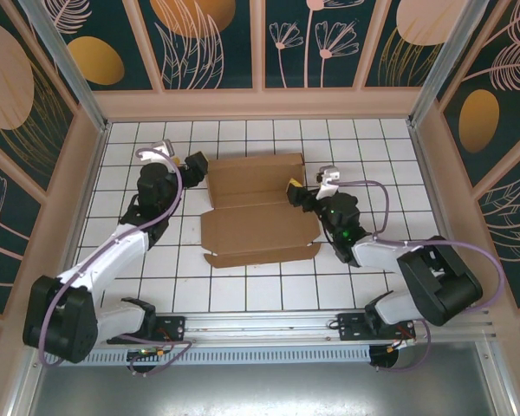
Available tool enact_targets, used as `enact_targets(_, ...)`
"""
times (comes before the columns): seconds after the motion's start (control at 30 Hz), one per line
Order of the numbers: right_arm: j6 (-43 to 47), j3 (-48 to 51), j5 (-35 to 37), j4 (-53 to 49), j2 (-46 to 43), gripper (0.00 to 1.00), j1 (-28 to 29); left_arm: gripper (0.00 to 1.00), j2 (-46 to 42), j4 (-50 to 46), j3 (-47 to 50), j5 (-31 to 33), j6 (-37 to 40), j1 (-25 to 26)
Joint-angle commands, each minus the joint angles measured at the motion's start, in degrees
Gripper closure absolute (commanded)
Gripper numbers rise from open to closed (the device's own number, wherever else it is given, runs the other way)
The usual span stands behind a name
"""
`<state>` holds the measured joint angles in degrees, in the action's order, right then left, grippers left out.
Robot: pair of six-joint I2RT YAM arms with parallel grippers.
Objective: Fold the paper box
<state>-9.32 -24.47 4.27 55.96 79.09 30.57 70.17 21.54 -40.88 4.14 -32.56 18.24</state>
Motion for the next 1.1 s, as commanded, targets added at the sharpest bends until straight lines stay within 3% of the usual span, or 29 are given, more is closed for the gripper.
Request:
enact_targets(0.0, -4.3, -4.6, -2.6, -1.8, -2.0, 0.18, -1.3, 0.22, 3.3, 4.9, 1.0, -5.6, -5.9, -3.6)
enact_targets(0.17, -11.1, -17.2, 1.0, -21.7, 0.0, 0.21, -3.9, 0.22, 6.5, 9.9, 0.9, -10.9, -8.5, -4.0)
enact_targets(0.33, -9.8, -26.1, 1.3, -32.8, 5.4, 0.22, -4.2, 0.22, 8.1, 11.8, 1.7, -12.2, -9.5, -4.0)
enact_targets(0.63, -8.5, -28.5, 2.5, -37.3, 13.6, 0.26, -4.6, 0.28, 11.8, 12.6, 5.7, -13.3, -12.5, -4.0)
enact_targets(1.07, -10.6, -21.0, 1.6, -34.5, 11.1, 0.31, -4.1, 0.47, 13.9, 8.9, 11.8, -11.7, -15.6, -3.9)
